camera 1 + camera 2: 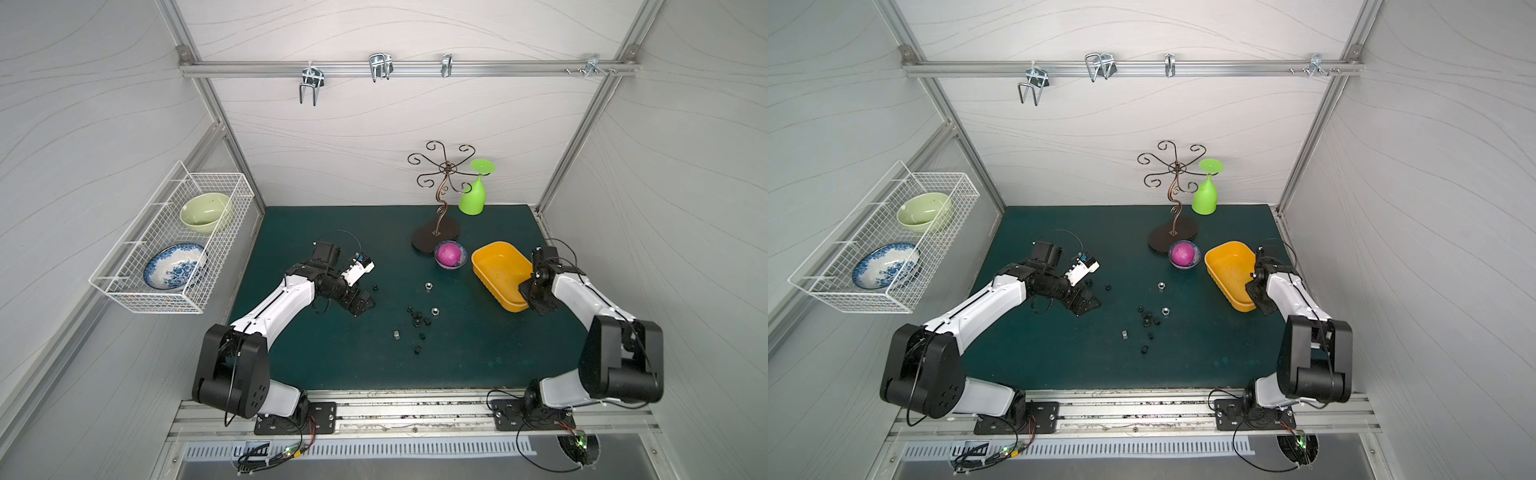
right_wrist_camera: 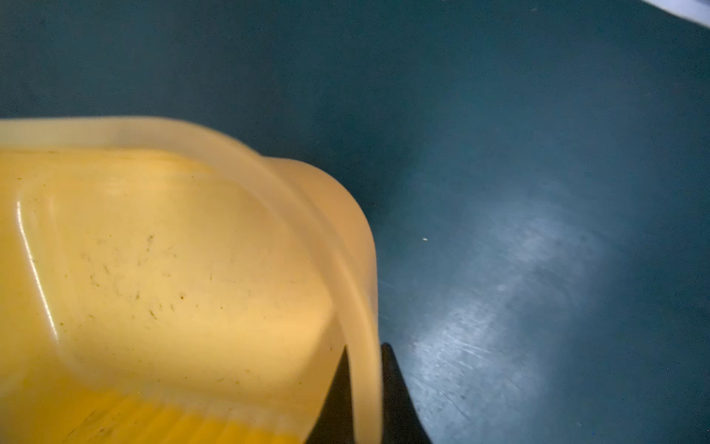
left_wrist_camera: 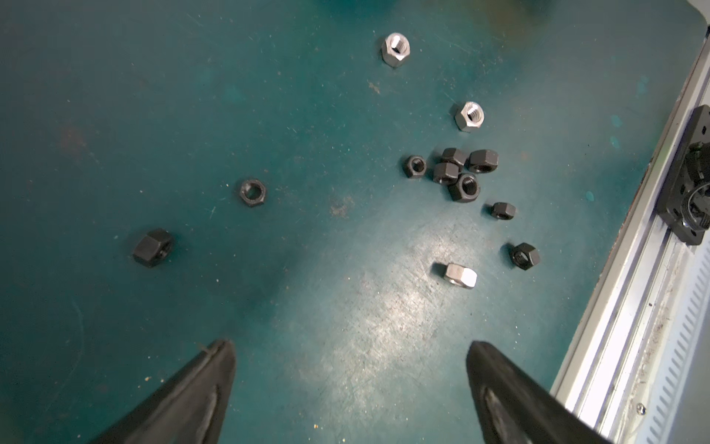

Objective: Put the nuts on the desktop into the storage box
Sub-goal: Pick up the storage box at the center of the board.

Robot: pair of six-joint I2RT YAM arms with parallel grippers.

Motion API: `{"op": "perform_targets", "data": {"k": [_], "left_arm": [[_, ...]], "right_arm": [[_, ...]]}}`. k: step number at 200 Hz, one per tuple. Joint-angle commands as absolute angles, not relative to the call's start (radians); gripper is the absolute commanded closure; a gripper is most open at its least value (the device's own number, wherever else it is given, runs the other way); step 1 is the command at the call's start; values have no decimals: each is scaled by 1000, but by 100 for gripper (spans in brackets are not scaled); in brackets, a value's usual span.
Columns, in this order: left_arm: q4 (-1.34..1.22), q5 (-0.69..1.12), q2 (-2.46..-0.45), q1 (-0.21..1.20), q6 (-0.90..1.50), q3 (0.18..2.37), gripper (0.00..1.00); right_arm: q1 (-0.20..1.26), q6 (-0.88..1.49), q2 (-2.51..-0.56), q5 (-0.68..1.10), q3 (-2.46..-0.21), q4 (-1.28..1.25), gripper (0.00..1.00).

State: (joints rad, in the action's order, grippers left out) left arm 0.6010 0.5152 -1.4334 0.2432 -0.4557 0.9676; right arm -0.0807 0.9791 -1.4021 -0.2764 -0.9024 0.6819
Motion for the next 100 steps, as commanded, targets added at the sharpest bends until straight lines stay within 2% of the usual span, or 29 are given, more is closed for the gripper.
{"op": "perform_targets", "data": {"k": [1,29,55,100], "left_arm": [[630,501,-1448,242,-486,1002,1],[643,501,-1448,243,-498,1009,1],[660,447,-1437,241,-509,1030,2],[759,379,-1428,209,-469,1162,2]], "right_arm": [[-113,966,-1272,-321,-893,777,100],[-123,957,-1104,-365,-897,845,100],[-95,867,-984,-320,-903,813,100],[175,658,-952,-354,-992,729,100]]}}
